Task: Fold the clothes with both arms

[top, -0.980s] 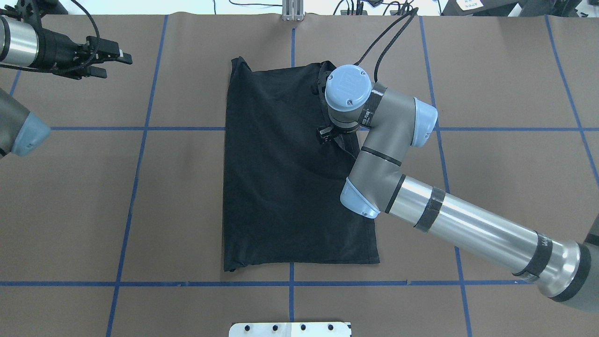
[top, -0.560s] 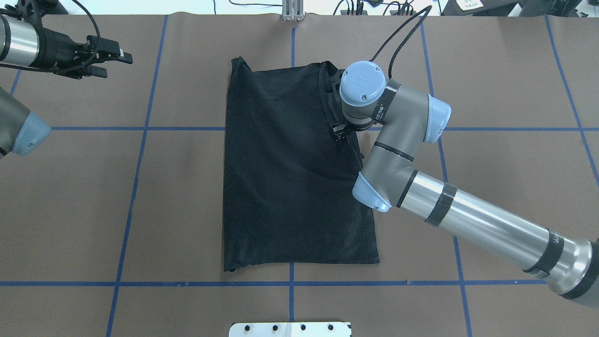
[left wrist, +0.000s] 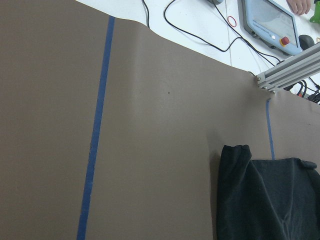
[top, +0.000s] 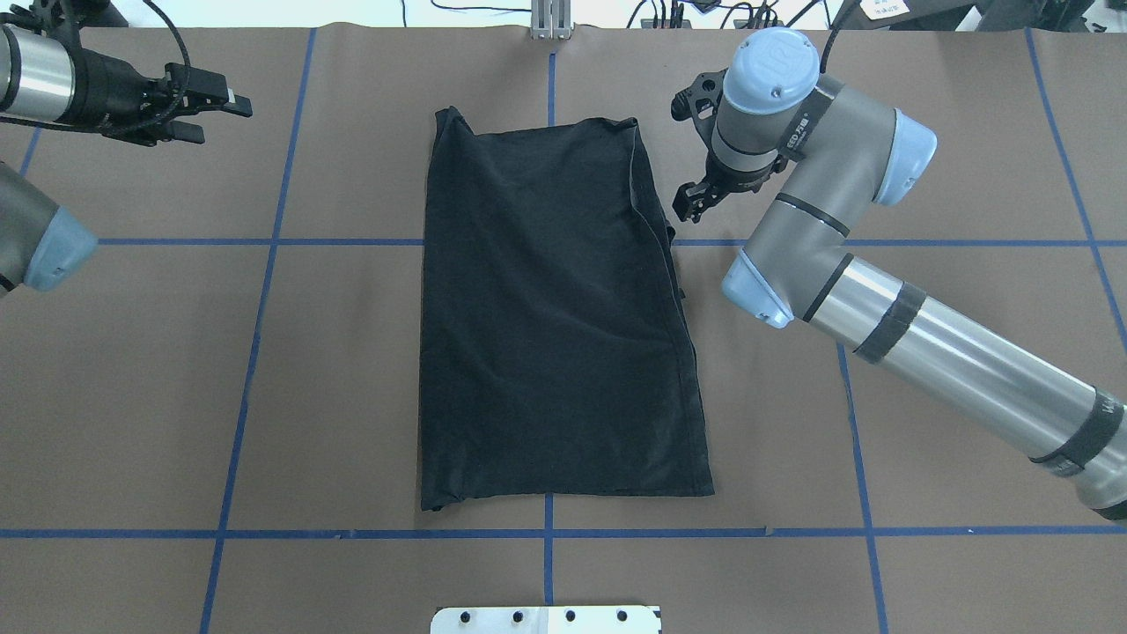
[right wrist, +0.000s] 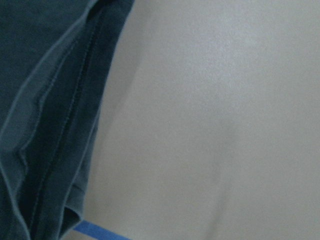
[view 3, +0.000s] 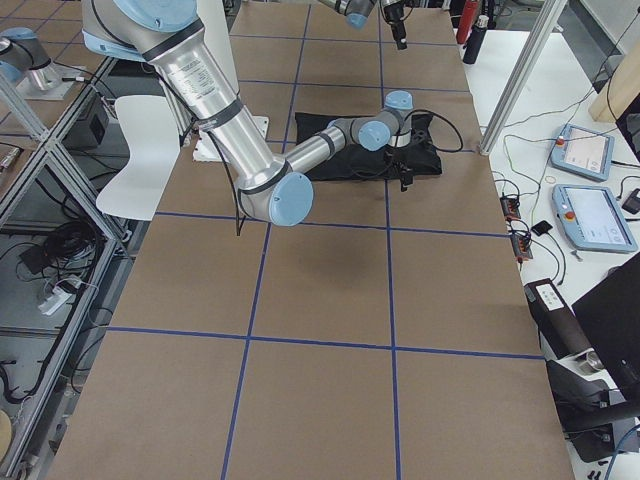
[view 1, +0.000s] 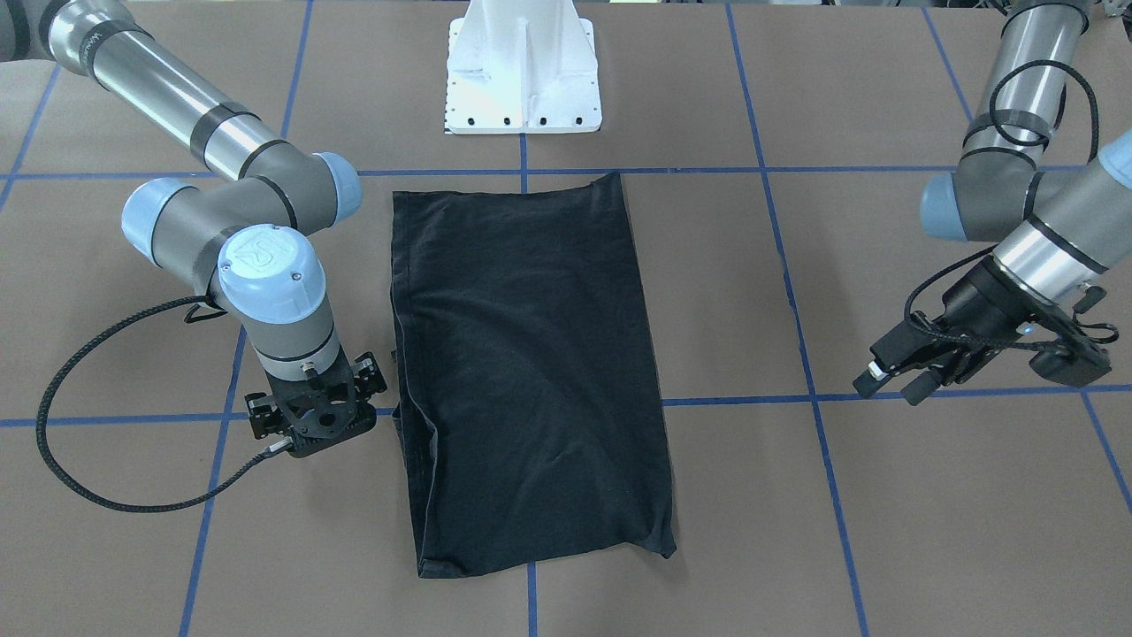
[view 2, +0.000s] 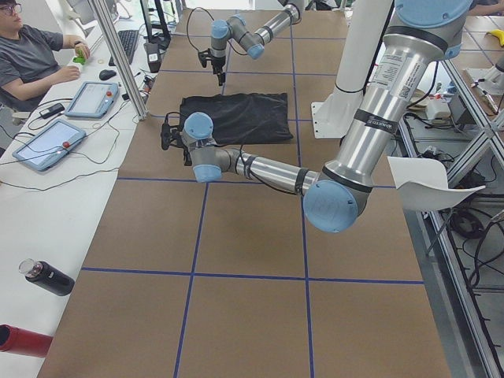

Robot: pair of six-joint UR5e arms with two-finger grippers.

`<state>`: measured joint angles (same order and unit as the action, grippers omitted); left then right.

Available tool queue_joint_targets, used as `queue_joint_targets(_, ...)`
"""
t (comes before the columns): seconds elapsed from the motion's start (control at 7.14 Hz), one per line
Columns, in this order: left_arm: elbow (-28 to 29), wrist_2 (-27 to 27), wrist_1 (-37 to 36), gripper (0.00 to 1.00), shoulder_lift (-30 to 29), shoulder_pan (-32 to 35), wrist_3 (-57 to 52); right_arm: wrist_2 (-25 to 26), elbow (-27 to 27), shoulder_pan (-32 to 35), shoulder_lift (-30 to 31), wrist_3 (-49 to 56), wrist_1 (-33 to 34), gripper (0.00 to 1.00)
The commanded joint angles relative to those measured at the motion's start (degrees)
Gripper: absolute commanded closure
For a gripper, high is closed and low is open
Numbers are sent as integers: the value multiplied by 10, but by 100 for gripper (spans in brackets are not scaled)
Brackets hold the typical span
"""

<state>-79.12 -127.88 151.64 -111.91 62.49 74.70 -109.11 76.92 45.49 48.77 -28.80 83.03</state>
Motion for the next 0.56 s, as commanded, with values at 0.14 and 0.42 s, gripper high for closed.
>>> queue_joint_targets(0.14, -7, -1, 4, 0, -3, 0, -7, -1, -47, -1, -74, -16, 0, 0)
queue_joint_targets(0.42, -15, 5, 4, 0, -3, 1, -32, 4, -87, -12, -86, -17, -37, 0)
